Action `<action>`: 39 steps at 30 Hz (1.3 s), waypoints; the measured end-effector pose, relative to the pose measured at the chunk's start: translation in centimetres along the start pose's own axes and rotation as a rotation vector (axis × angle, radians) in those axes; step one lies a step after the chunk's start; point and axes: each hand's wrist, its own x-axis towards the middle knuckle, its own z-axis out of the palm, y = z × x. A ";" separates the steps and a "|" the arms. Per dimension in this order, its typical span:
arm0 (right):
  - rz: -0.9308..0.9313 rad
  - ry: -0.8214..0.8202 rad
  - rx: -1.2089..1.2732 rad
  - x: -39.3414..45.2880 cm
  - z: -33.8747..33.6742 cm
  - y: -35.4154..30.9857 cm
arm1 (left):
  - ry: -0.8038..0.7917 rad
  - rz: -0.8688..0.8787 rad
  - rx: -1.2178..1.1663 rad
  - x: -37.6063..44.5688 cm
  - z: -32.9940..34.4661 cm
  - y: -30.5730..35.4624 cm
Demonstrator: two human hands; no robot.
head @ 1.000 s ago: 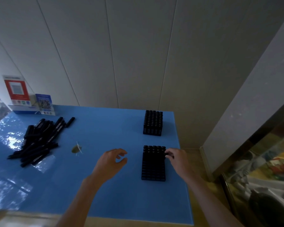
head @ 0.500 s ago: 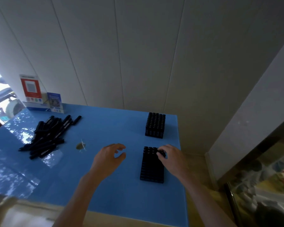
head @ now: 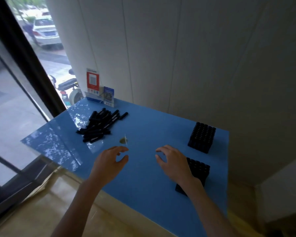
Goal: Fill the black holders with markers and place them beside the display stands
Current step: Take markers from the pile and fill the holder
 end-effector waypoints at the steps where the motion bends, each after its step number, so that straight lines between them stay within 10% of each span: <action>1: -0.007 -0.015 -0.002 0.4 0.6 -0.7 | 0.010 -0.017 0.005 -0.2 -0.7 -0.8; 22: 0.116 -0.061 -0.083 7.9 15.6 -18.3 | 0.058 -0.062 -0.102 1.0 -16.7 -23.9; 39: 0.176 -0.005 -0.053 22.6 21.4 -19.5 | 0.054 -0.057 -0.006 17.1 -21.9 -34.0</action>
